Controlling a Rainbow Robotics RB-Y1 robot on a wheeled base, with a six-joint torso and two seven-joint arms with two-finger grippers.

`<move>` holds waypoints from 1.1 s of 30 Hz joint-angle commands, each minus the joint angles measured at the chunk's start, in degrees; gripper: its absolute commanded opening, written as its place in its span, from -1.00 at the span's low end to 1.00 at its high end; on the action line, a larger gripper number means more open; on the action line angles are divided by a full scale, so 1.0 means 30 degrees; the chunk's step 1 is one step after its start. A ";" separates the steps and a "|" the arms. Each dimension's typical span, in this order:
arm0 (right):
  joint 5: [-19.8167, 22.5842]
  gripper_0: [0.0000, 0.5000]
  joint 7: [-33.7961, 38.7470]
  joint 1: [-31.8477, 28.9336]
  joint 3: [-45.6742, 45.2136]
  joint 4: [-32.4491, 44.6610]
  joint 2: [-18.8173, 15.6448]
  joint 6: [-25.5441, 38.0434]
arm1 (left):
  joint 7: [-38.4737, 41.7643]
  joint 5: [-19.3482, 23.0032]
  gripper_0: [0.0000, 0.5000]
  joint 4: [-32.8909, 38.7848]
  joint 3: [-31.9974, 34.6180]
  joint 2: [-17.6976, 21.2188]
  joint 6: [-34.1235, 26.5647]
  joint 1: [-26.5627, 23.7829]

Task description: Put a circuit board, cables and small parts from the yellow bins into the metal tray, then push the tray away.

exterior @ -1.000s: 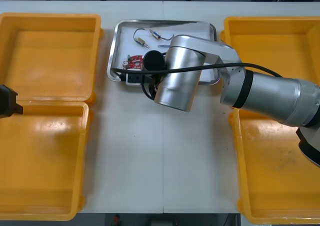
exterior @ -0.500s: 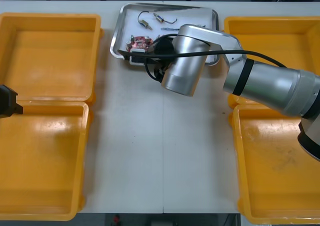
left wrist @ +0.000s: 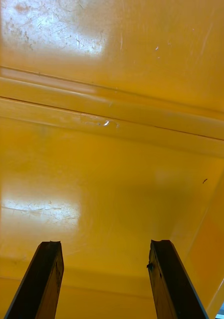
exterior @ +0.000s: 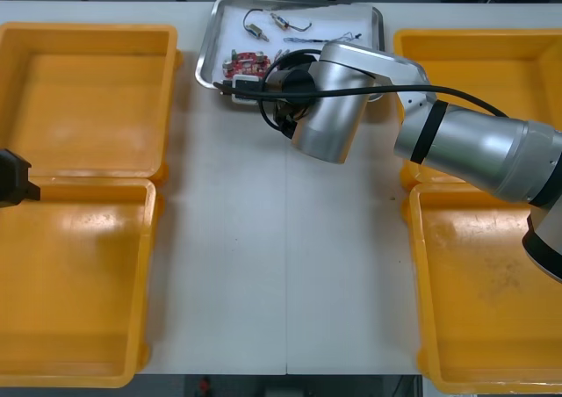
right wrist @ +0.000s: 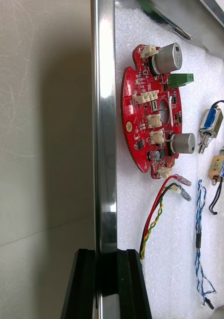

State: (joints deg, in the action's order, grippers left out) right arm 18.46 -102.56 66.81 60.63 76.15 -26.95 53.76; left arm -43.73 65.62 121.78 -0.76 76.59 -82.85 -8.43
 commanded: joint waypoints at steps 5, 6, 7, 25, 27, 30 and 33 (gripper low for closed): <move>-0.0204 0.60 0.0290 0.1108 -0.0524 0.0136 0.0341 0.0389 | -0.0396 0.0012 1.00 0.0364 0.0400 0.0836 -0.0039 0.0174; -0.0175 0.94 0.0319 0.1108 -0.0524 0.0223 0.0341 0.0594 | -0.0396 0.0012 1.00 0.0364 0.0400 0.0836 -0.0039 0.0174; -0.0175 1.00 0.0378 0.1108 -0.0524 0.0282 0.0341 0.0711 | -0.0396 0.0012 1.00 0.0364 0.0400 0.0836 -0.0039 0.0174; 0.4395 1.00 0.2224 0.0991 -0.3776 0.5233 -0.0567 1.0057 | -0.0396 0.0012 1.00 0.0364 0.0400 0.0836 -0.0039 0.0174; 0.4923 1.00 0.3103 0.0903 -0.4157 0.5848 -0.0831 1.0936 | -0.0396 0.0012 1.00 0.0364 0.0400 0.0836 -0.0039 0.0174; 0.5362 1.00 0.4919 0.0405 -0.5065 0.6903 -0.1153 1.2489 | -0.0396 0.0012 1.00 0.0364 0.0400 0.0836 -0.0039 0.0174; 0.5479 1.00 0.6999 -0.0562 -0.6530 0.8222 -0.1534 1.4217 | -0.0396 0.0012 1.00 0.0364 0.0400 0.0836 -0.0039 0.0174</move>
State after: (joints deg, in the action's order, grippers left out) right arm 34.38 -85.39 66.51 47.15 95.88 -29.31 93.27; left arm -43.73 65.62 121.79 -0.76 76.59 -82.85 -8.43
